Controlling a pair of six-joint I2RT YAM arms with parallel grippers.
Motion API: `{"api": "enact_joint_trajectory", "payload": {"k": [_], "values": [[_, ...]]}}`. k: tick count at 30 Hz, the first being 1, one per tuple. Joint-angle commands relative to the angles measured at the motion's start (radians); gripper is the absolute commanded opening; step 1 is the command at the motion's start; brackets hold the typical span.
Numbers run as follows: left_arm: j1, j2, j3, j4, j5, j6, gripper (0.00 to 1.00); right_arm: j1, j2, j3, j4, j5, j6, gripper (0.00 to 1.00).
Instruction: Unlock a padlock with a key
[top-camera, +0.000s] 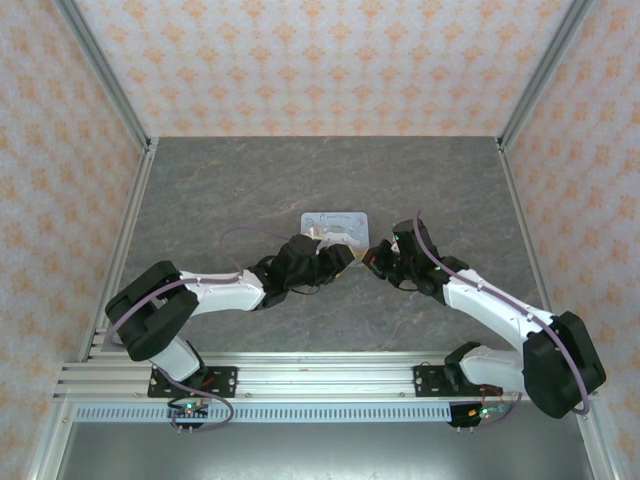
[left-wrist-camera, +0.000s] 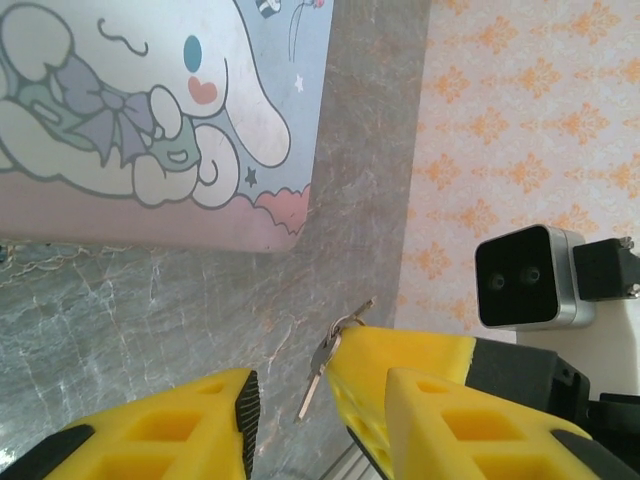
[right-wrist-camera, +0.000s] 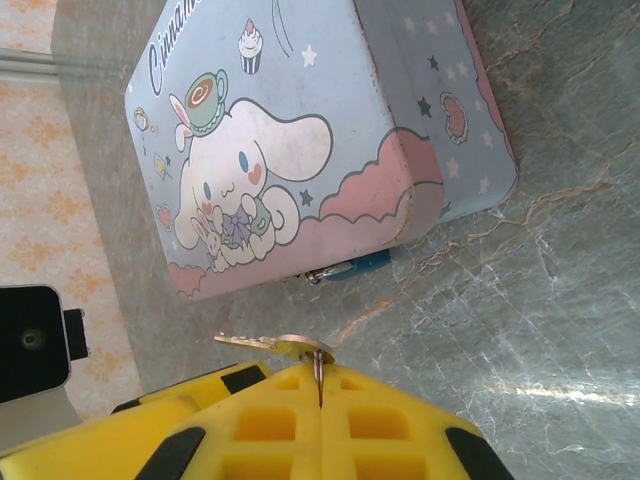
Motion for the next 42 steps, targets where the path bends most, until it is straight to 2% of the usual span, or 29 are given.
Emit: {"api": "enact_joint_trajectory", "payload": {"k": [1,19,29,40,42], "values": [[-0.008,0.015,0.033,0.023,-0.047,0.009,0.39,-0.005,-0.005,-0.008,0.017,-0.010,0.004,0.00],[-0.012,0.039,0.020,0.050,-0.036,0.006,0.35,-0.017,0.005,-0.022,0.098,-0.036,0.052,0.00],[-0.019,0.061,0.031,0.055,-0.035,0.005,0.29,-0.017,0.028,-0.028,0.106,-0.041,0.056,0.00],[-0.022,0.072,0.040,0.055,-0.037,0.006,0.27,-0.017,0.026,-0.034,0.112,-0.047,0.057,0.00],[-0.024,0.074,0.041,0.056,-0.035,0.006,0.23,-0.017,0.026,-0.034,0.112,-0.049,0.058,0.00]]}}
